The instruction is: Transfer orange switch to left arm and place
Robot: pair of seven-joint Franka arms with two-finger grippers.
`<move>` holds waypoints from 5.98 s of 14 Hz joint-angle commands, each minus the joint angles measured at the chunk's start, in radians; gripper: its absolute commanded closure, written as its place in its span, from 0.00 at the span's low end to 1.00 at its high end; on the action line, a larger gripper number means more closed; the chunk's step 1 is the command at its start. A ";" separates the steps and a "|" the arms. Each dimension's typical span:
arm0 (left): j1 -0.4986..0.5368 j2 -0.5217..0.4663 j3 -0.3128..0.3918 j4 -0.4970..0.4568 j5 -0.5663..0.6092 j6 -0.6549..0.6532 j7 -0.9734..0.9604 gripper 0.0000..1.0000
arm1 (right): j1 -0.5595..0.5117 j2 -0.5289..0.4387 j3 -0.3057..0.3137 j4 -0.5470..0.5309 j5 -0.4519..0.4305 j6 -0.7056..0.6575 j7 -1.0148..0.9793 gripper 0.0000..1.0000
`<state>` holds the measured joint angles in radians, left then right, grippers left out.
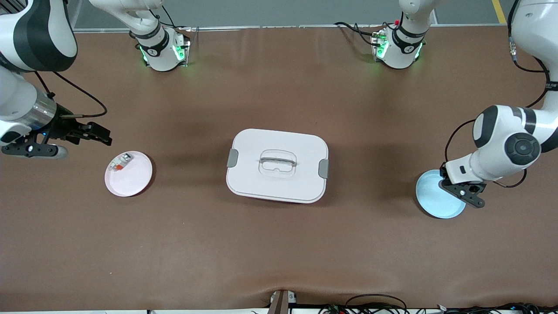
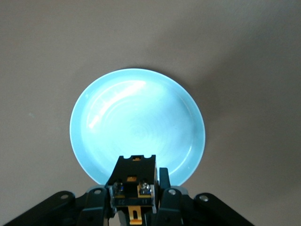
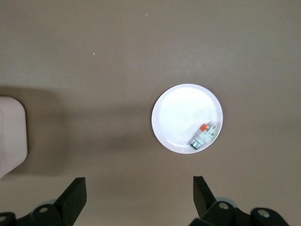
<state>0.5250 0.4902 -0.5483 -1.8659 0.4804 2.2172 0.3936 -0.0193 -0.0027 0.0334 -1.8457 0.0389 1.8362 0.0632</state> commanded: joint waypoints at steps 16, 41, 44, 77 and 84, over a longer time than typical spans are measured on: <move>0.016 0.194 -0.002 0.013 0.311 0.194 0.565 0.96 | -0.031 -0.128 0.020 0.147 -0.045 -0.184 -0.006 0.00; 0.033 0.065 -0.205 0.341 -0.115 -0.188 0.005 0.00 | -0.021 -0.114 -0.009 0.234 -0.027 -0.271 0.000 0.00; 0.030 0.056 -0.286 0.370 -0.126 -0.237 -0.307 0.00 | -0.021 -0.112 -0.010 0.238 -0.028 -0.273 -0.002 0.00; -0.611 -0.657 0.508 0.168 -0.479 -0.637 -0.523 0.00 | -0.021 -0.111 -0.010 0.260 -0.033 -0.305 -0.008 0.00; -0.603 -0.624 0.507 0.237 -0.467 -0.698 -0.519 0.00 | -0.024 -0.112 -0.012 0.261 -0.034 -0.307 -0.008 0.00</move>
<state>-0.0786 -0.1439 -0.0514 -1.6637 0.0099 1.5600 -0.1411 -0.0324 -0.1249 0.0148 -1.6100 0.0149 1.5485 0.0521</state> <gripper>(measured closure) 0.000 0.000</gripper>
